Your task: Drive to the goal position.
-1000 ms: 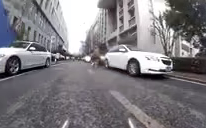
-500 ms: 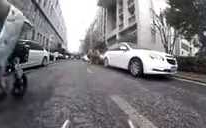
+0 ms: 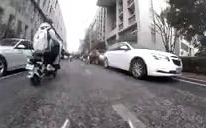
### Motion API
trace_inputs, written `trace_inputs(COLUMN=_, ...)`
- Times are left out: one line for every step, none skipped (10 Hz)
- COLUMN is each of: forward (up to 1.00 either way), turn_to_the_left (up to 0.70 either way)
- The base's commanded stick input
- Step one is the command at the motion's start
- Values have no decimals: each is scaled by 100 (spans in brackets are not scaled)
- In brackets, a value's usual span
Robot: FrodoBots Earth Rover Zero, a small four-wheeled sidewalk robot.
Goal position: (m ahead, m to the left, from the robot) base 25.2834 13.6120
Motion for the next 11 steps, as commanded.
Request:
trace_inputs(forward=70, turn_to_the_left=0)
trace_inputs(forward=70, turn_to_the_left=0)
trace_inputs(forward=70, turn_to_the_left=0)
trace_inputs(forward=70, turn_to_the_left=0)
trace_inputs(forward=70, turn_to_the_left=0)
trace_inputs(forward=70, turn_to_the_left=0)
trace_inputs(forward=70, turn_to_the_left=0)
trace_inputs(forward=70, turn_to_the_left=0)
trace_inputs(forward=70, turn_to_the_left=0)
trace_inputs(forward=70, turn_to_the_left=0)
trace_inputs(forward=70, turn_to_the_left=0)
